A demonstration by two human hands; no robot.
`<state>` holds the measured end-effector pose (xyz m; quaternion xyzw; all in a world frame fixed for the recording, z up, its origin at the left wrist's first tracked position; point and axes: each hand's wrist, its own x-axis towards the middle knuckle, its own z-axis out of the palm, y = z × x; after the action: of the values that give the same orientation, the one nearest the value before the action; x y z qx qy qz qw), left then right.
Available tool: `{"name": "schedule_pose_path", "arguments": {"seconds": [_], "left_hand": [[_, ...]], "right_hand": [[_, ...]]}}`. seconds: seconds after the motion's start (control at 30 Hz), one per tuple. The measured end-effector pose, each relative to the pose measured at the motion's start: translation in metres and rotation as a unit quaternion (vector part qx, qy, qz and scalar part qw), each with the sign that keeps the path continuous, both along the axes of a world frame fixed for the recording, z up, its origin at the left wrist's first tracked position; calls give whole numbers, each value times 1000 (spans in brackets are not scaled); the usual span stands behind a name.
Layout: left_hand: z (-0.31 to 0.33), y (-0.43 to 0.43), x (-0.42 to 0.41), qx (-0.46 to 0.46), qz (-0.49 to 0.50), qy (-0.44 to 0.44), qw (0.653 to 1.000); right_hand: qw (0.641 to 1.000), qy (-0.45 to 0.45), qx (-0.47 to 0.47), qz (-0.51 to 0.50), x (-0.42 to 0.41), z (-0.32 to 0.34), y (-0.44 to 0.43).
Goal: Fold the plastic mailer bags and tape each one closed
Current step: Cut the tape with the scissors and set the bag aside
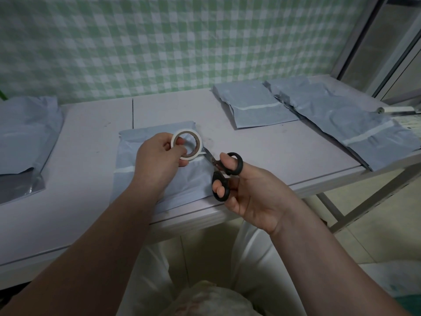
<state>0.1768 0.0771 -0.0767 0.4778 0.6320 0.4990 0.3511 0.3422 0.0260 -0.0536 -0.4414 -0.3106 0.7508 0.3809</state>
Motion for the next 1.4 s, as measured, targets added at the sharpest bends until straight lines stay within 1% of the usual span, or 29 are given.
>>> {"name": "schedule_pose_path", "arguments": {"seconds": [0.27,0.4,0.67,0.73,0.77,0.8,0.83,0.87,0.93,0.97,1.0,1.03,1.1,1.13,1.2,1.27,1.33,1.4], "left_hand": [[-1,2,0,-3,1,-14,1000],[-1,2,0,0,1,-7,1000],[-3,3,-2,4,2,-11,1000],[-4,4,-2,4,3,-22,1000],[-3,4,-3,3,4,-29,1000],[-3,5,-3,2,5,-41,999],[-1,5,-3,2,4,-59,998],[1,4,-4,3,3,-81,997],[5,3,-5,7,1,-122,992],[7,2,-6,11,2,-136,991],[8,1,-9,18,4,-144,989],[10,1,-13,26,7,-149,989],[14,0,-25,45,26,-149,987],[16,0,-32,52,40,-143,988],[20,-2,-48,65,67,-114,989],[23,-5,-64,80,100,-46,991],[23,-9,-78,89,133,85,984],[20,-13,-90,78,157,238,955]], "right_hand": [[1000,-17,12,5,0,-2,0],[1000,-19,18,7,0,-3,1],[998,-28,46,-22,3,-4,1],[996,-48,68,-38,7,-2,3],[992,-78,84,-53,9,0,5],[983,-132,107,-72,12,0,9],[963,-213,138,-93,15,0,13],[925,-317,177,-110,18,-2,19],[807,-519,259,-110,24,-6,29],[754,-585,283,-98,24,-6,33],[715,-628,295,-82,23,-5,36],[684,-662,300,-64,21,-4,39],[628,-715,307,-25,18,-4,47],[606,-732,313,-13,16,-4,50],[578,-748,327,-8,10,-2,52],[575,-735,358,-14,-1,1,51],[590,-698,406,-15,-20,5,47],[592,-656,468,5,-43,5,41]]}}
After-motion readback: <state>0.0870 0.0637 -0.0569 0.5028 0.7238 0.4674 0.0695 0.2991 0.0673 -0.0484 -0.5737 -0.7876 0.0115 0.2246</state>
